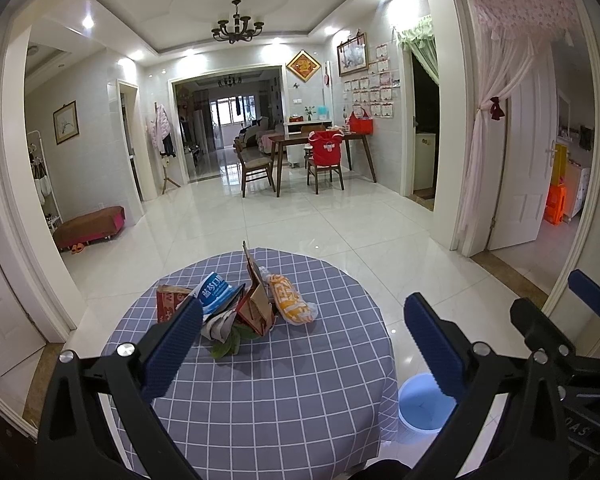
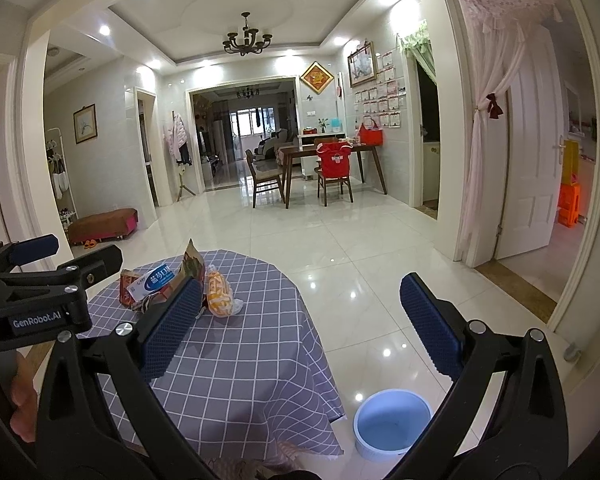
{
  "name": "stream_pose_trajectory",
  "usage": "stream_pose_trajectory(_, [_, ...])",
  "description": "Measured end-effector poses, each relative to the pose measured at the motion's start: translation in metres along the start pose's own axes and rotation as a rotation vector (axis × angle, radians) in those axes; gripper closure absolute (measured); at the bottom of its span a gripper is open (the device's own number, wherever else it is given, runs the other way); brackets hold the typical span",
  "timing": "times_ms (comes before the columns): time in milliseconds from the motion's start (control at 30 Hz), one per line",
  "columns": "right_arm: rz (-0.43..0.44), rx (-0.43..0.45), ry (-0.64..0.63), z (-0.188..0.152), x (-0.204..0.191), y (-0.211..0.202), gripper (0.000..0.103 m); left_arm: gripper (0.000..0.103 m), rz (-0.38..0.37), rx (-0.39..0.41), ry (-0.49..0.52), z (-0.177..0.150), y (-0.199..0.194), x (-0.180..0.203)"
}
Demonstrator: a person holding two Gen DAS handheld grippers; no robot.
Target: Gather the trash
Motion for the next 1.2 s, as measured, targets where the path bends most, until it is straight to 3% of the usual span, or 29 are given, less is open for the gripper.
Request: stream_pose_trajectory(1200, [0.011, -0.006, -0.011, 0.0013, -0.0043, 0.0055, 0.006, 0.004, -0.002, -0.001, -0.004, 0.0012, -0.0033, -0.0035])
Point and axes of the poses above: each gripper's, at about its wrist camera, not at the fingertips, and y roughly the way its jaws point, x to its right, z to its top, the point moved 3 cm from there along y, roughly the way its jaws point, and after that the axes turned 7 degrees about x, right-handed, at the moved point
